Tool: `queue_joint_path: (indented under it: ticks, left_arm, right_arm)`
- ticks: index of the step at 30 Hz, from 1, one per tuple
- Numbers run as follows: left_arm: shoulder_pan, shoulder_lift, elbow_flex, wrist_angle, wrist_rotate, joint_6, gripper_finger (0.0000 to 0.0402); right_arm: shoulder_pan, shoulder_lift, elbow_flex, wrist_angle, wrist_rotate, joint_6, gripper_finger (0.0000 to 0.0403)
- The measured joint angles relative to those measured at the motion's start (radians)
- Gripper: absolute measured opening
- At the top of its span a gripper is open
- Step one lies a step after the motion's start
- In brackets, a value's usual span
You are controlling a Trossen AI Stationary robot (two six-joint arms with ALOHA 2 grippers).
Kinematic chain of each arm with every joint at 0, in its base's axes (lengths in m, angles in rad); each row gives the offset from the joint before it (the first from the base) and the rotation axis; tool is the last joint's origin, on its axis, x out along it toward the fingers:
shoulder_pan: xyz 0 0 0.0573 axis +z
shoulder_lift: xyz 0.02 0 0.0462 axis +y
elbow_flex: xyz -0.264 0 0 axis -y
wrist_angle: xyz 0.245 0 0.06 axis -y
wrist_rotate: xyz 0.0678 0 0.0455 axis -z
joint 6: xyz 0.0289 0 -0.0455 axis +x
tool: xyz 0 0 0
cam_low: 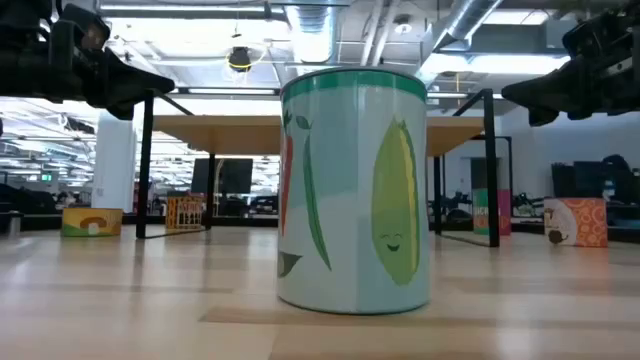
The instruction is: Pick and place cans onto a shelf
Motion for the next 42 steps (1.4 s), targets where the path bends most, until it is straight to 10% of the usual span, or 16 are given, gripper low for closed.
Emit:
queue_joint_path:
  ticks: [42]
  left_arm:
    - [0.000,0.000,0.000,0.006,0.000,-0.090,0.0000]
  right_arm:
    - [0.000,0.000,0.000,0.000,0.000,0.000,0.0040]
